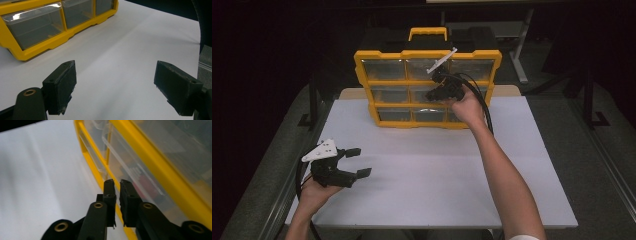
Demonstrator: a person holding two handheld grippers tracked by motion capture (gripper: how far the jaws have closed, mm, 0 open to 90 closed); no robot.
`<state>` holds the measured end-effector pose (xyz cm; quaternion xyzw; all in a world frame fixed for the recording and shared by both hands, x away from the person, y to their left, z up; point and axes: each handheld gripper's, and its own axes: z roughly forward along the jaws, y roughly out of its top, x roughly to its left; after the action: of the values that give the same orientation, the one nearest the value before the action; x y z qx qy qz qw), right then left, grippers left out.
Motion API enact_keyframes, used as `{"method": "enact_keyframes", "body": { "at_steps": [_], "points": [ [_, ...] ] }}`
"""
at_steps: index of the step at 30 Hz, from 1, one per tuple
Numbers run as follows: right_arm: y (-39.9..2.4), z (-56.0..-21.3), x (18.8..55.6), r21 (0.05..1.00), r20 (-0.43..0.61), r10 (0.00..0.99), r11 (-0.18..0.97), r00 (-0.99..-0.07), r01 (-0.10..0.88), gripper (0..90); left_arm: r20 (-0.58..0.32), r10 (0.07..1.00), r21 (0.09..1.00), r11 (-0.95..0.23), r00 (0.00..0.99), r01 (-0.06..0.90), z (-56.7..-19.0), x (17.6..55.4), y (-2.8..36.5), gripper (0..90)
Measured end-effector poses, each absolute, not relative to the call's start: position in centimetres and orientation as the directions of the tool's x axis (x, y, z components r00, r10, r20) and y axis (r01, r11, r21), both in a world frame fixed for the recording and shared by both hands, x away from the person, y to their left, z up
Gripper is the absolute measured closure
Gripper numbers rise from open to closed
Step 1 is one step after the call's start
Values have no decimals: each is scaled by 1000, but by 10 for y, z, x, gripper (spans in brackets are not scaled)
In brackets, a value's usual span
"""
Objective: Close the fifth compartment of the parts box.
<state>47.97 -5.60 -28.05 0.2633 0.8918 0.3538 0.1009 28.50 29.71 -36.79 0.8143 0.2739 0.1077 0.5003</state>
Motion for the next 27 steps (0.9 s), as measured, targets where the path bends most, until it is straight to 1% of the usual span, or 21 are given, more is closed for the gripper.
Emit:
{"method": "enact_keyframes", "body": {
  "at_steps": [2,3,5,9,13,16,27],
  "points": [
    [-59,-284,477,701,20,533,596,-846,392,754,-101,553,874,-348,827,340,-368,285,297,181],
    [-60,-285,475,707,38,534,583,-845,400,723,-104,553,874,-346,827,342,-368,285,296,180],
    [-64,-287,471,729,61,521,559,-851,394,703,-110,552,876,-339,826,343,-369,285,296,179],
    [-71,-293,462,748,83,524,529,-848,401,609,-109,552,872,-347,827,346,-371,285,296,178],
    [-81,-300,454,755,130,521,499,-844,425,524,-114,556,868,-348,823,355,-372,286,295,178],
    [-88,-305,448,763,136,527,484,-839,428,433,-118,556,863,-353,823,362,-373,286,293,178],
    [-109,-316,433,783,150,544,445,-826,435,338,-123,566,857,-354,815,374,-377,288,293,178]
  ]
}}
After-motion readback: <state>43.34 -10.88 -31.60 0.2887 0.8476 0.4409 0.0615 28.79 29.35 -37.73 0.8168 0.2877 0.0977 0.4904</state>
